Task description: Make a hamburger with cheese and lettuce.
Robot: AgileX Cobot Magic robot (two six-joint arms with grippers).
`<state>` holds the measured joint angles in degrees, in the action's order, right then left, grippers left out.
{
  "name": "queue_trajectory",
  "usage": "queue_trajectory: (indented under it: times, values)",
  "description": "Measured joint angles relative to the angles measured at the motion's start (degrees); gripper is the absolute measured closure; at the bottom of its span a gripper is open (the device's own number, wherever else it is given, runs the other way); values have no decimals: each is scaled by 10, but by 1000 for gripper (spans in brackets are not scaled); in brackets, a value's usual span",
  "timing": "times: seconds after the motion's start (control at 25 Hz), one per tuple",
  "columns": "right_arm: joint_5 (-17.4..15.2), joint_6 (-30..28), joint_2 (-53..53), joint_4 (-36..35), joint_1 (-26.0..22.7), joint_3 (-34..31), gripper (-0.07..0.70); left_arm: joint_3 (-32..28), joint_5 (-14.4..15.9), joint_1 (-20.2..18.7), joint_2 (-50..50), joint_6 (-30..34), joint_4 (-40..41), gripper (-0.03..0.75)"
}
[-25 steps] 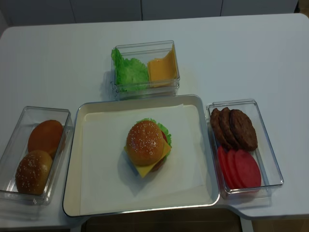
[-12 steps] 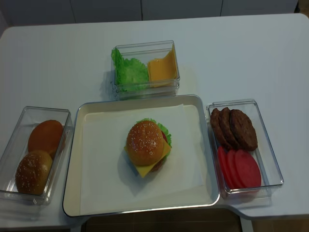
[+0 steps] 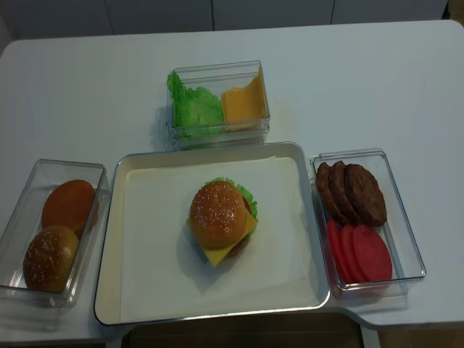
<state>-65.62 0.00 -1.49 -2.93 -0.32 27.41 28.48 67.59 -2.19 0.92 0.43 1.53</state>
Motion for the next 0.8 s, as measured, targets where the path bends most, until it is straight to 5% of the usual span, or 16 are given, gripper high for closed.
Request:
queue_trajectory:
  times: [0.8]
  values:
    - [0,0,0,0,0,0,120,0,0,0,0,0,0,427]
